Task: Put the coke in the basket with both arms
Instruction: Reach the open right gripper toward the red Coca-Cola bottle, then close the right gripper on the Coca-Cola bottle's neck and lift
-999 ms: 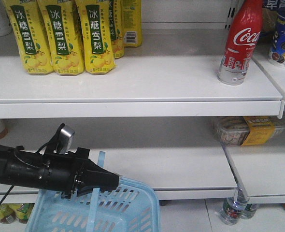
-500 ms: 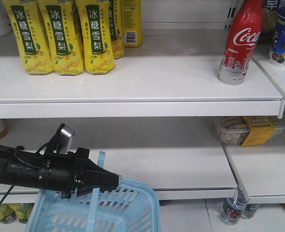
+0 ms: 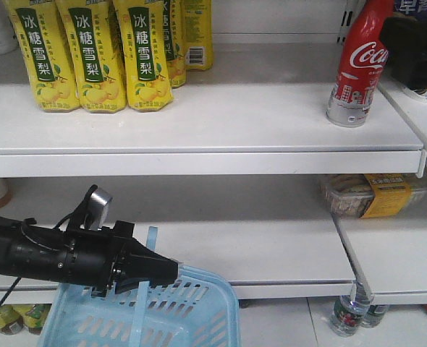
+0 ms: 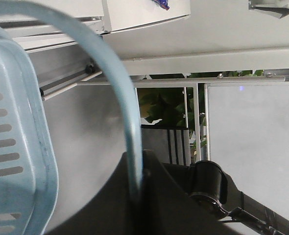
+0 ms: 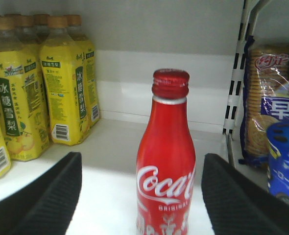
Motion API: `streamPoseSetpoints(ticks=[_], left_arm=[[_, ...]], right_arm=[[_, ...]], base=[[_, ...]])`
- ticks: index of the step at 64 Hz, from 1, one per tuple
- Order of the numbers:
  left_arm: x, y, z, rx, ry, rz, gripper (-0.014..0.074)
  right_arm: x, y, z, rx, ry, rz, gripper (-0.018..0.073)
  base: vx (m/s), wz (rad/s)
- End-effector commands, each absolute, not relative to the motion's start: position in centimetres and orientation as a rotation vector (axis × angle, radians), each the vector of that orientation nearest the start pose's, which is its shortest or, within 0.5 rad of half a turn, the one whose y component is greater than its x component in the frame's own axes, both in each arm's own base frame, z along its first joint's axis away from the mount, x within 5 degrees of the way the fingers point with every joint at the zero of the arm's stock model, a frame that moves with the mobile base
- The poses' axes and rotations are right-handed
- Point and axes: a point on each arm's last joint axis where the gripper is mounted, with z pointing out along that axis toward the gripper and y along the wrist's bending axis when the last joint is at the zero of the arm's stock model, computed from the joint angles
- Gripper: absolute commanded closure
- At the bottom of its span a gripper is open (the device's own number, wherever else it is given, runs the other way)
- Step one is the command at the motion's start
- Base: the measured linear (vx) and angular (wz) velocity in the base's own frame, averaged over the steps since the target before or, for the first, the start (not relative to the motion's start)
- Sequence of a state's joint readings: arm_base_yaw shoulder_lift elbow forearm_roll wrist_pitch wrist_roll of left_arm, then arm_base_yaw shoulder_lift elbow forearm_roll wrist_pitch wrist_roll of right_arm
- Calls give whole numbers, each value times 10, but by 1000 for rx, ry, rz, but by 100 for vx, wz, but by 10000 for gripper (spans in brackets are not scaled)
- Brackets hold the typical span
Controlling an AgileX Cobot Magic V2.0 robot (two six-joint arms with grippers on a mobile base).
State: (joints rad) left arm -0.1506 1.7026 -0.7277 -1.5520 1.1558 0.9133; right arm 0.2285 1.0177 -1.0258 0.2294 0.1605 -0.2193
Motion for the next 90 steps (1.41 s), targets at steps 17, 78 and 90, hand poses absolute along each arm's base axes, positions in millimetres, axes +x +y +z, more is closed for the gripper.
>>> streamPoseSetpoints(ticks=[17,78,90], left_arm=[[256,-126,213,13,2338,-1869,603],[256,-126,213,13,2338,-1869,603],[256,-126,213,13,2338,-1869,603]], right_arm=[[238,57,453,-182,1496,198,52],[293,67,447,-152,1448,174,191],[295,68,447,-158,1465,176,477]], base=[[0,0],[0,0],[0,0]])
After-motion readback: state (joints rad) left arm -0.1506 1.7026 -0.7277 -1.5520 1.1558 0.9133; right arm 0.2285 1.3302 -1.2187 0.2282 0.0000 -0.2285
